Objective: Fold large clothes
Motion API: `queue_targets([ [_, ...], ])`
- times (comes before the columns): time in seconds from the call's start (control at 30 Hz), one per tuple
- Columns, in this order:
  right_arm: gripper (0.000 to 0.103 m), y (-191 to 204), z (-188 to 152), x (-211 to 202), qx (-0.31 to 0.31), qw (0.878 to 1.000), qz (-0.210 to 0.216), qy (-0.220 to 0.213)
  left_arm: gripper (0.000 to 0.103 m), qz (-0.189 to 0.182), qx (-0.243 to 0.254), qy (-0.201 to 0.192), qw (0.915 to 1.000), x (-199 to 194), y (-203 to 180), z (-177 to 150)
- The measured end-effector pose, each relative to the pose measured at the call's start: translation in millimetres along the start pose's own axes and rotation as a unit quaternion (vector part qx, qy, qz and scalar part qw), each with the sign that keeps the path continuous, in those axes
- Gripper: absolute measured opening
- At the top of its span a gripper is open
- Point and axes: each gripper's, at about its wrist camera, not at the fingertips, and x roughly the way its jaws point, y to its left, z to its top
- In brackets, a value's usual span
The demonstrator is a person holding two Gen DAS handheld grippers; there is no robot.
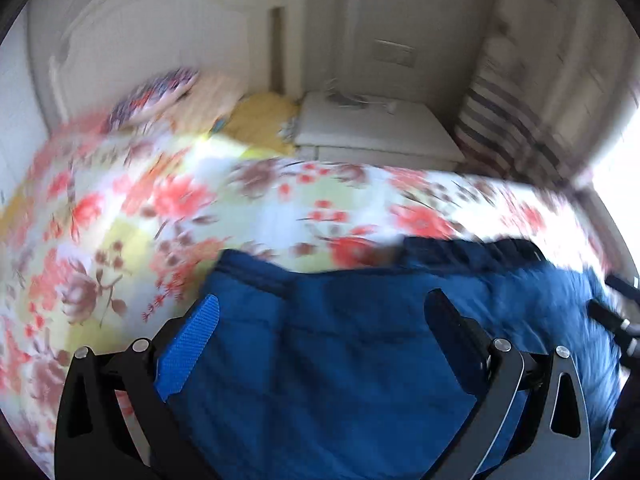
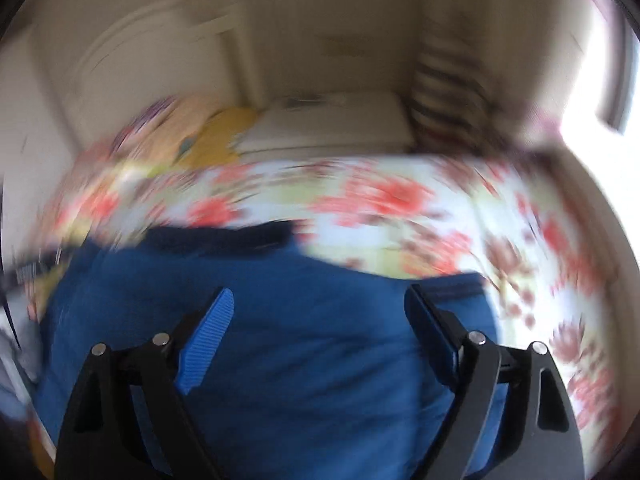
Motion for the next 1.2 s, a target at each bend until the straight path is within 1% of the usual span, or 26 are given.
queue_targets([
  [0.03,0.092,21,-2,3,-0.035,0.999,0.002,0.013,0.099,-0.007,0.025,0.002,0.9996,0,-17,-4],
  [0.07,0.093,40,-6,9,-0.067,0.997,-0.002,0.026,0.099,-0.014,0.041,0.009,0.999,4,-28,-8],
  [0.1,0.093,50,-10,14,-0.086,0.996,-0.01,0.034,0.099,-0.015,0.061,0.023,0.9978,14,-41,-15],
  [0.17,0.096,65,-24,33,-0.114,0.991,-0.04,0.051,0.099,0.007,0.077,0.059,0.9952,43,-51,-31],
  [0.27,0.1,55,-26,41,-0.087,0.995,-0.028,0.051,0.099,-0.006,0.057,0.052,0.997,47,-47,-35],
  [0.37,0.1,48,-26,48,-0.069,0.996,-0.008,0.057,0.099,-0.005,0.059,0.05,0.997,49,-47,-37],
  [0.43,0.1,44,-24,47,-0.061,0.997,0.002,0.057,0.099,-0.006,0.053,0.047,0.9974,43,-42,-37],
  [0.47,0.1,40,-23,45,-0.055,0.997,0.003,0.055,0.099,-0.001,0.051,0.044,0.9977,39,-39,-36],
  [0.53,0.099,22,-20,33,-0.04,0.998,-0.017,0.037,0.099,0.022,0.059,0.026,0.9977,25,-25,-35],
  [0.57,0.099,8,-20,25,-0.026,0.999,-0.027,0.026,0.099,0.033,0.06,0.018,0.9975,21,-13,-34],
  [0.6,0.099,-17,-19,18,0.003,0.999,-0.033,0.016,0.099,0.04,0.059,0.015,0.9973,18,-5,-33],
  [0.67,0.1,-49,-21,15,0.04,0.998,-0.051,0.014,0.099,0.057,0.053,0.019,0.9968,22,16,-34],
  [0.7,0.1,-72,-26,17,0.071,0.996,-0.06,0.018,0.099,0.057,0.038,0.033,0.9971,30,28,-35],
  [0.73,0.1,-95,-34,23,0.107,0.992,-0.062,0.024,0.099,0.034,0.011,0.047,0.9982,36,39,-36],
  [0.77,0.1,-113,-43,30,0.145,0.988,-0.048,0.031,0.099,0.019,-0.007,0.054,0.9984,39,45,-36],
  [0.8,0.1,-124,-50,36,0.176,0.984,-0.022,0.035,0.099,0.015,-0.02,0.057,0.9981,42,50,-36],
  [0.83,0.1,-133,-55,41,0.201,0.979,0.004,0.036,0.099,0.016,-0.021,0.056,0.9981,43,49,-36],
  [0.87,0.1,-135,-56,41,0.205,0.978,0.007,0.033,0.099,0.025,-0.016,0.054,0.9981,44,46,-37],
  [0.93,0.1,-129,-55,42,0.191,0.981,-0.008,0.034,0.099,0.043,-0.003,0.049,0.9979,44,39,-38],
  [1.0,0.1,-126,-54,43,0.184,0.982,-0.016,0.034,0.099,0.052,0.005,0.046,0.9976,43,36,-39],
  [1.13,0.1,-130,-57,44,0.193,0.981,-0.004,0.031,0.099,0.039,-0.006,0.049,0.998,44,41,-38],
  [1.2,0.1,-128,-56,45,0.193,0.981,-0.004,0.03,0.099,0.039,-0.006,0.049,0.998,44,41,-38],
])
